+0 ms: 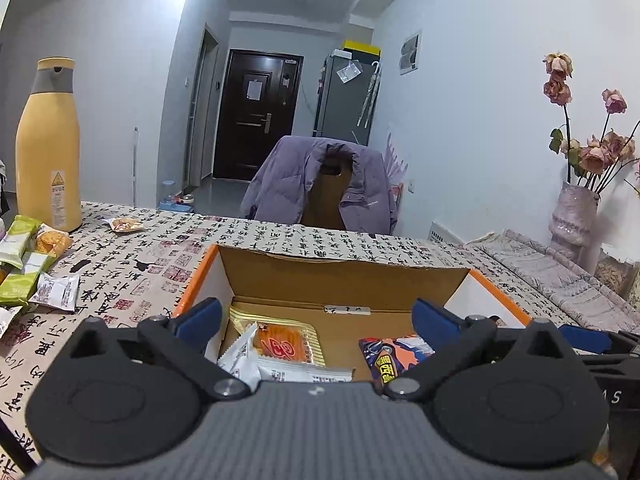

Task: Organize snacks
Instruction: 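Carry the cookie packet over the box and open both tools to drop both packets, then move both tools back down to the snack pile, then grasp the pumpkin-seed oat crisp packet with the right tool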

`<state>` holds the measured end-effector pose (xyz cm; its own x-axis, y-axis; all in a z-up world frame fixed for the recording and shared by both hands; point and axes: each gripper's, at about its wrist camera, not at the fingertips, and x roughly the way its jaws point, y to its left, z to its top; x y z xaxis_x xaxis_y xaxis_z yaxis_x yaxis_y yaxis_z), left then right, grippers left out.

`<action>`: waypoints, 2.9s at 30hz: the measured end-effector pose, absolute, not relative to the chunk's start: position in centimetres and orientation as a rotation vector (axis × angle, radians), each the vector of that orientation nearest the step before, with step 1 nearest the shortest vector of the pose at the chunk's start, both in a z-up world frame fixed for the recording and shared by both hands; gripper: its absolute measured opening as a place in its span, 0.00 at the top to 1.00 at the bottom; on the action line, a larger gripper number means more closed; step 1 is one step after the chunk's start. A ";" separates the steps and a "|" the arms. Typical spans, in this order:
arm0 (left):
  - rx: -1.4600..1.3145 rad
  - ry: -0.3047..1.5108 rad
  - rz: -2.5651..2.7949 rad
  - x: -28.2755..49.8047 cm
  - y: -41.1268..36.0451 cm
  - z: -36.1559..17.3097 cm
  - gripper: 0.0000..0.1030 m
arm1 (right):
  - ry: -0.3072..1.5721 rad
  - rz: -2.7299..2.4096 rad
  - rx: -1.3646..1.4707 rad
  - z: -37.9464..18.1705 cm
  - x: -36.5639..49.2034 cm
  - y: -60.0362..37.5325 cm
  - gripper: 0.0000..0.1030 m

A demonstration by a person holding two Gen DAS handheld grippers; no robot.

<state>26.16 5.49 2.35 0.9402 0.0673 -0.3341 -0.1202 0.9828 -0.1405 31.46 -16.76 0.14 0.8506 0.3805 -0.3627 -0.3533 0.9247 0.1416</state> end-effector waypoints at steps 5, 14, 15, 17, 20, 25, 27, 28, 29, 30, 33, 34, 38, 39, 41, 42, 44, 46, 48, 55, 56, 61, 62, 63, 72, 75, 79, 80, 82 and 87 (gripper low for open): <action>-0.165 0.324 0.097 26.1 5.4 2.5 0.00 | 0.391 0.381 0.071 0.1 31.5 -16.9 0.00; -0.166 0.286 0.135 24.7 5.0 4.5 0.00 | 0.345 0.342 0.040 1.2 30.9 -16.7 0.00; -0.163 0.288 0.141 24.5 5.0 4.6 0.00 | 0.339 0.343 0.044 1.6 30.6 -16.8 0.00; -0.167 0.298 0.138 24.0 5.1 4.7 0.00 | 0.338 0.350 0.057 2.2 30.0 -17.0 0.00; -0.162 0.299 0.143 23.0 5.1 4.9 0.00 | 0.333 0.348 0.056 2.7 29.0 -17.2 0.00; -0.160 0.293 0.139 20.9 5.1 5.2 0.00 | 0.339 0.348 0.047 3.1 27.1 -17.5 0.00; -0.155 0.293 0.136 20.0 5.1 5.2 0.00 | 0.340 0.345 0.039 3.2 26.3 -17.6 0.00; -0.153 0.295 0.134 19.6 5.1 5.1 0.00 | 0.340 0.345 0.034 3.2 25.8 -17.6 0.00; -0.152 0.296 0.133 19.2 5.0 5.1 0.00 | 0.340 0.346 0.029 3.2 25.4 -17.6 0.00; -0.151 0.299 0.133 18.8 5.0 5.0 0.00 | 0.341 0.346 0.024 3.1 24.9 -17.6 0.00; -0.151 0.307 0.129 17.5 5.0 4.7 0.00 | 0.345 0.347 0.010 2.9 23.6 -17.6 0.00; -0.148 0.311 0.127 17.0 5.0 4.6 0.00 | 0.350 0.346 0.008 2.8 23.2 -17.7 0.00; -0.142 0.325 0.114 15.4 4.9 4.1 0.00 | 0.374 0.350 -0.006 2.2 21.6 -17.9 0.00; -0.138 0.331 0.110 15.0 4.9 3.9 0.00 | 0.382 0.349 -0.011 1.9 21.2 -17.9 0.00; -0.133 0.344 0.106 14.3 4.7 3.5 0.00 | 0.398 0.351 -0.017 1.5 20.5 -18.0 0.00; -0.133 0.351 0.103 13.9 4.7 3.2 0.00 | 0.407 0.353 -0.019 1.2 20.2 -18.0 0.00; -0.131 0.368 0.096 13.3 4.7 2.7 0.00 | 0.425 0.356 -0.027 0.7 19.7 -18.2 0.00; -0.135 0.387 0.089 12.6 4.7 2.1 0.00 | 0.446 0.359 -0.032 0.1 19.1 -18.3 0.00; -0.151 0.409 0.082 12.1 4.9 1.2 0.00 | 0.465 0.365 -0.033 -0.4 18.6 -18.4 0.00; -0.162 0.457 0.061 10.4 5.1 -1.0 0.00 | 0.532 0.392 -0.035 -2.5 16.6 -18.6 0.00; -0.161 0.460 0.054 10.1 5.1 -1.2 0.00 | 0.541 0.396 -0.035 -2.8 16.3 -18.7 0.00; -0.149 0.468 0.037 9.0 5.2 -1.6 0.00 | 0.574 0.408 -0.037 -4.0 15.4 -18.5 0.00; -0.149 0.470 0.036 8.9 5.3 -1.7 0.00 | 0.577 0.408 -0.042 -4.2 15.3 -18.4 0.00; -0.152 0.471 0.036 8.8 5.3 -1.7 0.00 | 0.580 0.409 -0.048 -4.3 15.3 -18.2 0.00; -0.166 0.466 0.036 8.4 5.9 -1.6 0.00 | 0.596 0.435 -0.108 -4.4 16.2 -16.4 0.17; -0.170 0.466 0.035 8.4 6.0 -1.6 0.00 | 0.621 0.451 -0.096 -4.7 16.6 -16.3 0.26; -0.174 0.469 0.036 8.3 6.1 -1.7 0.00 | 0.612 0.466 -0.110 -5.1 16.1 -16.1 0.35; -0.176 0.470 0.034 8.3 6.1 -1.7 0.00 | 0.607 0.473 -0.115 -5.1 15.9 -16.1 0.38; -0.178 0.471 0.033 8.3 6.1 -1.8 0.00 | 0.601 0.485 -0.123 -5.0 15.6 -16.0 0.44; -0.178 0.465 0.033 8.0 6.0 -1.7 0.00 | 0.595 0.507 -0.126 -4.9 14.9 -16.1 0.54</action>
